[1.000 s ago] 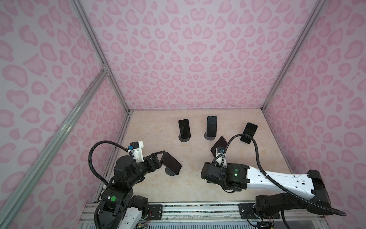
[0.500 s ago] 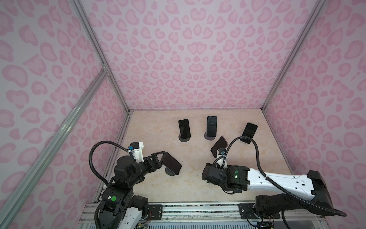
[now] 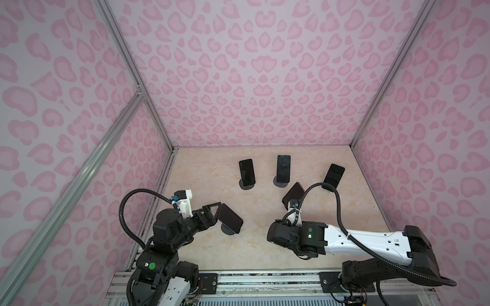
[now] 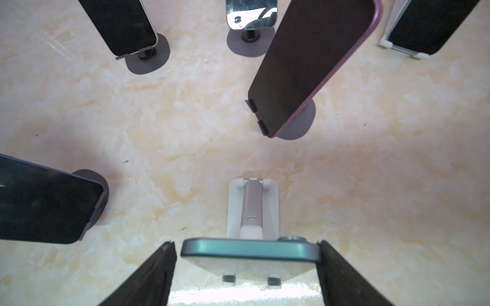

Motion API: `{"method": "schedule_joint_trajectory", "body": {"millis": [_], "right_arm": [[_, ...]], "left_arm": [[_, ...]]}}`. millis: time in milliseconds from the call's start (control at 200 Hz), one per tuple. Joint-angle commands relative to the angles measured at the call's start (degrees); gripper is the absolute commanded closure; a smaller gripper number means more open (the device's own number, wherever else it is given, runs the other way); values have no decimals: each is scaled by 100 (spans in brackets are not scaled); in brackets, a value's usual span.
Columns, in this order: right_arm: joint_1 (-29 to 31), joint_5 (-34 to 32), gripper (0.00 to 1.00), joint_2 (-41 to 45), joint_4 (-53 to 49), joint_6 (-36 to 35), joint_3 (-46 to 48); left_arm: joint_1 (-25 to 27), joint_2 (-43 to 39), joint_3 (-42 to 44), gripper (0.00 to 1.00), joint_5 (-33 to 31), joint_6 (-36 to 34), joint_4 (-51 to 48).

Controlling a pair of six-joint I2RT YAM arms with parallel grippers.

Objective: Remove the phone from the phone stand
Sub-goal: 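Lower the right gripper around the teal phone's top edge and close it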

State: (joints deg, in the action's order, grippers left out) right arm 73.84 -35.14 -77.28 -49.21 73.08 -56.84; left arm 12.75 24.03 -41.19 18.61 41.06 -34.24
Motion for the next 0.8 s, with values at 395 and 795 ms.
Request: {"method": "schedule_joint_trajectory", "body": {"millis": [395,795], "right_arm": [[5,-318,23,-124,-117,291,89],[13,-319,29,452,356,-81,485]], "left_arm": [[-6,-13,41,9,-86,-54,19],[-1,31,3,9,-109,-45,14]]}}
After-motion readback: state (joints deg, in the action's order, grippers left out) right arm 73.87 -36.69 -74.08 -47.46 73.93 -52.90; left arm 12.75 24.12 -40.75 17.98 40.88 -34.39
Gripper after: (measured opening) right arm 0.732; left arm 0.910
